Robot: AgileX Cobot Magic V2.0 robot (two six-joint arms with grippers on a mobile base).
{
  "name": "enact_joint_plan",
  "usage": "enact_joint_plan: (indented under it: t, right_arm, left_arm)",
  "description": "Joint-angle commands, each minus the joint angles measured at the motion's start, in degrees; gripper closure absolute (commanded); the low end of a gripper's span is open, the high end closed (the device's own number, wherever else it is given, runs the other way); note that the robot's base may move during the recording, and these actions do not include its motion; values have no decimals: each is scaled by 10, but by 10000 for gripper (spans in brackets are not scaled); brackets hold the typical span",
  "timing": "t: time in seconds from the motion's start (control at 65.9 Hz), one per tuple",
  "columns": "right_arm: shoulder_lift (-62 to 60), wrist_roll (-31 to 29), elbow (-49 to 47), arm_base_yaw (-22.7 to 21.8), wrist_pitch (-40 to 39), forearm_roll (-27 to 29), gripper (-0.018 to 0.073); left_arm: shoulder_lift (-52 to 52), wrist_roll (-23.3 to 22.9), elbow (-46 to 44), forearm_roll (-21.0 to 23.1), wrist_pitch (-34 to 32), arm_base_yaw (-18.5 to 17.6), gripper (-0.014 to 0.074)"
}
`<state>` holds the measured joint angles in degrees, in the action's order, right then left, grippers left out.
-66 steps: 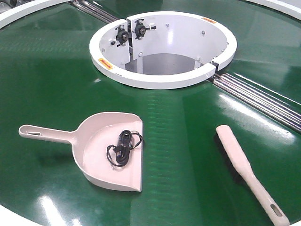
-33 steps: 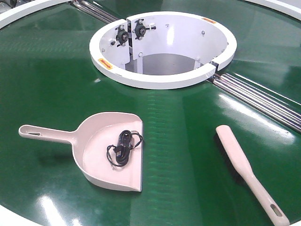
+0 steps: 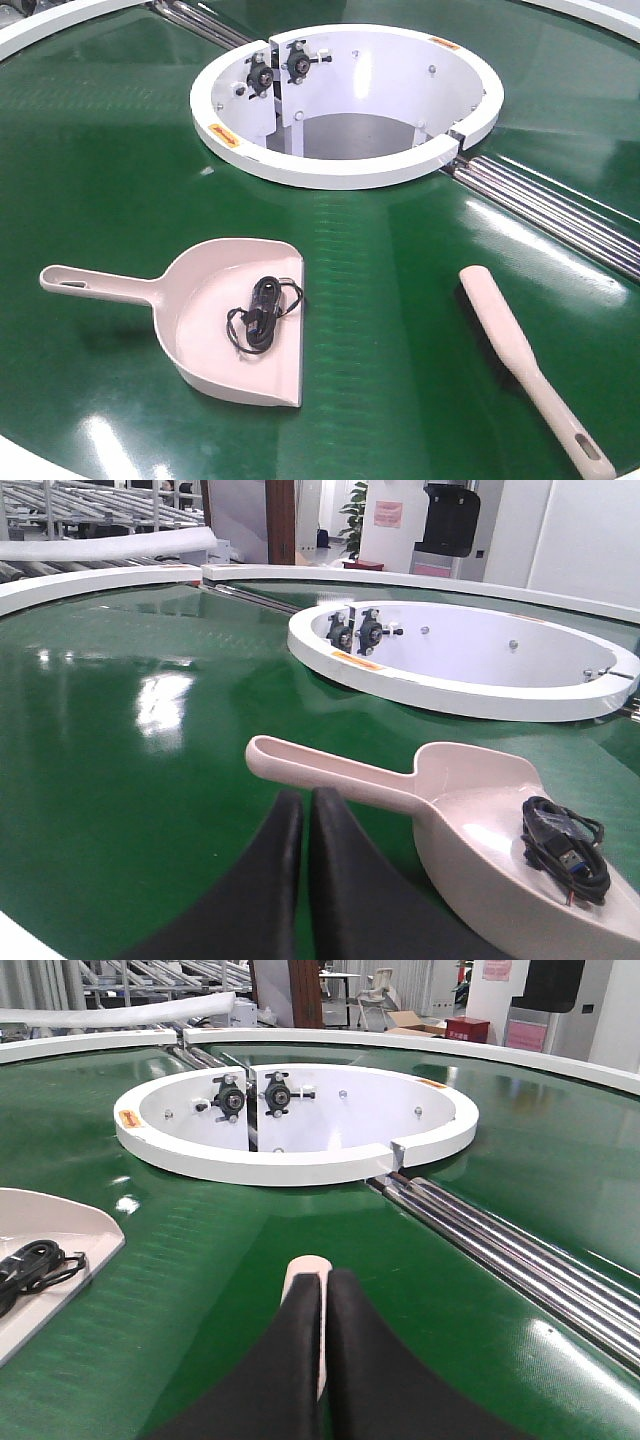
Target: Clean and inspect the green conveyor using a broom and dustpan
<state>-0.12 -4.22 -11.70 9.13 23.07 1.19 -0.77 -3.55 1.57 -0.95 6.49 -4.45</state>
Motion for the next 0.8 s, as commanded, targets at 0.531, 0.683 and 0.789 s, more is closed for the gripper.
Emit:
enact_joint_plan:
  t: [0.531, 0.683, 0.789]
  right_arm:
    - [8, -2, -15, -2, -43, -4, 569]
    - [11, -4, -12, -31, -44, -12, 569]
    - [16, -2, 22, -75, -95, -12, 569]
  left_arm:
    - [-8, -6, 18, 1, -44, 1, 604]
    - [-8, -6, 18, 1, -43, 1, 604]
    - [-8, -6, 18, 1, -43, 1, 604]
